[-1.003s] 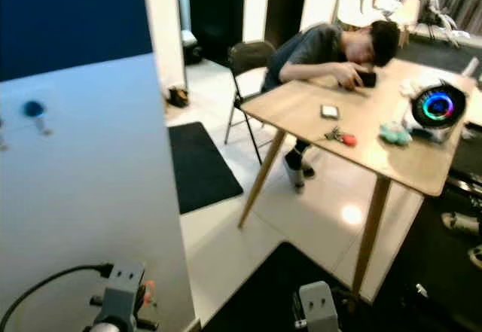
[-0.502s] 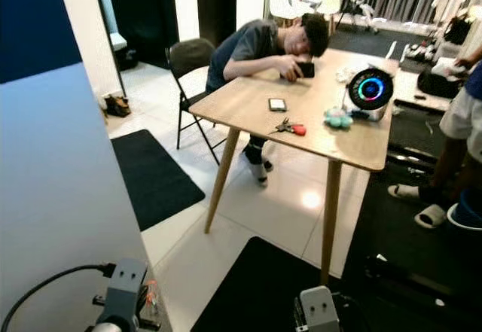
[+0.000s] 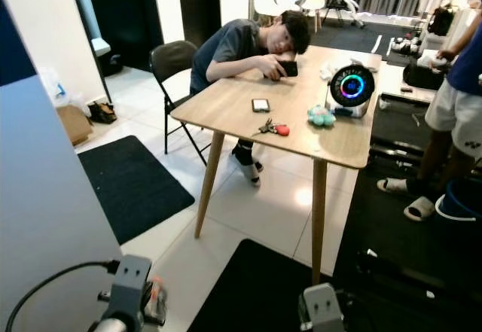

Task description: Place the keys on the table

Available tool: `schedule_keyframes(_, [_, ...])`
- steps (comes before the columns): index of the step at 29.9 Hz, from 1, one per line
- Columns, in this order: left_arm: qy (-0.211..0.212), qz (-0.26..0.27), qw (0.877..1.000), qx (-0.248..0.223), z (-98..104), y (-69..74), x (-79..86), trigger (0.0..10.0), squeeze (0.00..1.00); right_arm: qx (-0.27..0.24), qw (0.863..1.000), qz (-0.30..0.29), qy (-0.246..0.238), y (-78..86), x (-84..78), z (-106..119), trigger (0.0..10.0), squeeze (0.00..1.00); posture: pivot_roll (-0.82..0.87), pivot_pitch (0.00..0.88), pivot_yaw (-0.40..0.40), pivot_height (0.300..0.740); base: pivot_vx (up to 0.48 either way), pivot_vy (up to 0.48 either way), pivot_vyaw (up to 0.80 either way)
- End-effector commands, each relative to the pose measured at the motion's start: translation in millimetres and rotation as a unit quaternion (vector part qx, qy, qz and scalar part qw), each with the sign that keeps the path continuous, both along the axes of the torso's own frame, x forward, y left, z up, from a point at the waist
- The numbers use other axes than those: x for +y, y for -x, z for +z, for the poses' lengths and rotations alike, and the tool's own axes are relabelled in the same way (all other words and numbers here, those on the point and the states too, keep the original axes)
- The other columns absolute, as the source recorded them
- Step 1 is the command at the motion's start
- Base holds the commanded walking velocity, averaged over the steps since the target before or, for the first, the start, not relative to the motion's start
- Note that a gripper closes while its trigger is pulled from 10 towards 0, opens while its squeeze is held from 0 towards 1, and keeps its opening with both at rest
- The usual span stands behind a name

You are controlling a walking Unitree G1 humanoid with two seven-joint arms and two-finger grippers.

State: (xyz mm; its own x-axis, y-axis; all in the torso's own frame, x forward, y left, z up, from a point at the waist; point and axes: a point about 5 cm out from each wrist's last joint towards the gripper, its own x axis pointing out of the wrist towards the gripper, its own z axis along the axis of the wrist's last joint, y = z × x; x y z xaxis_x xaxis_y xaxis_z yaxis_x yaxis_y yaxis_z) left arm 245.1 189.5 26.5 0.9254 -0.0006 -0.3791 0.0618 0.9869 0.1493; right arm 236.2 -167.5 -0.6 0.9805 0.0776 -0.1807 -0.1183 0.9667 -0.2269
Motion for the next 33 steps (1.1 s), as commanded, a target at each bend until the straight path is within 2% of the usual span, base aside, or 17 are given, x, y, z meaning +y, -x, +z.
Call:
schedule_keyframes(1, [0.000,-0.001,1.000,0.006,-2.5,0.6,-0.6,10.0,0.00,0.013,1.000,0.000,-0.001,7.6,-0.3,-6.6,10.0,0.00,0.09,0.119,0.003,0.740,0.000,0.000,0.00])
schedule_keyframes(22, [0.000,0.000,1.000,0.008,-3.1,3.2,-0.4,10.0,0.00,0.011,1.000,-0.001,-0.003,10.0,0.3,-7.0,10.0,0.00,0.09,0.125,0.003,0.740,0.000,0.000,0.00])
schedule_keyframes(33, [0.000,0.000,1.000,0.009,-3.3,4.2,-0.7,10.0,0.00,0.018,1.000,-0.003,-0.008,10.4,-0.2,-8.4,10.0,0.00,0.09,0.129,0.001,0.740,0.000,0.000,-0.76])
